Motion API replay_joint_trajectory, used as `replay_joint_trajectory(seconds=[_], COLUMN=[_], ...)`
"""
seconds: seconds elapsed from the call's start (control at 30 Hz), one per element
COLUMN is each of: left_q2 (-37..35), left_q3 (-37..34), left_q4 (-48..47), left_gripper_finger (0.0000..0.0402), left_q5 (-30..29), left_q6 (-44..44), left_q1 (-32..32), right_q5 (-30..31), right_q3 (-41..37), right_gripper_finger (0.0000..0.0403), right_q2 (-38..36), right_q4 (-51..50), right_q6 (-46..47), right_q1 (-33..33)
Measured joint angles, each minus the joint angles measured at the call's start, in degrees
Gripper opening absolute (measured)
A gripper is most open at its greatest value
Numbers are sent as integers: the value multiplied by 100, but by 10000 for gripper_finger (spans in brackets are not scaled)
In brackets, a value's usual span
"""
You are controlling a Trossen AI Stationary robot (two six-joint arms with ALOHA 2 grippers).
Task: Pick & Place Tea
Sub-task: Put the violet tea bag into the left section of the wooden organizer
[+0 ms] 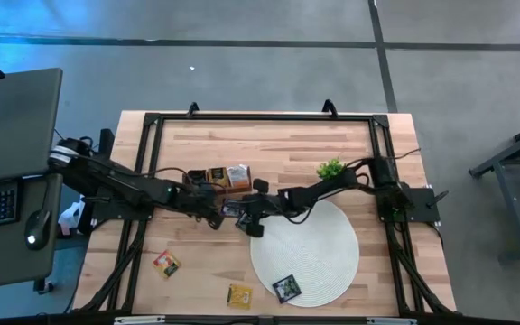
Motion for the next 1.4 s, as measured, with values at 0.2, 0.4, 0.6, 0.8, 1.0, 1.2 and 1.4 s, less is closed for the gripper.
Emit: replay_joint_trajectory(seconds=[0.2, 0.4, 0.6, 0.8, 1.0, 1.2, 1.4], left_q2=[97, 314, 847, 954, 964, 968, 967], left_q3=[-7, -4, 6, -3, -9, -9, -7], left_q4=[19, 173, 416, 822, 1020, 1111, 1090], left_gripper_finger=[110, 110, 110, 110, 110, 67, 14], left_q5=[-253, -375, -404, -399, -237, -90, -130], left_q6=[-133, -140, -277, -297, -244, 130, 379], left_q1=[86, 240, 236, 240, 245, 238, 238], right_q5=[0, -29, -115, -328, -401, -428, -396], right_q3=[-7, 6, 6, 2, 0, 0, 0], right_gripper_finger=[0, 0, 0, 0, 0, 0, 0], right_q2=[89, 200, 205, 208, 216, 217, 218], right_q4=[-115, -28, -6, 39, 89, 78, 80], right_q6=[53, 204, 218, 206, 208, 206, 201], right_q1=[-12, -63, -73, -82, -83, -81, -76])
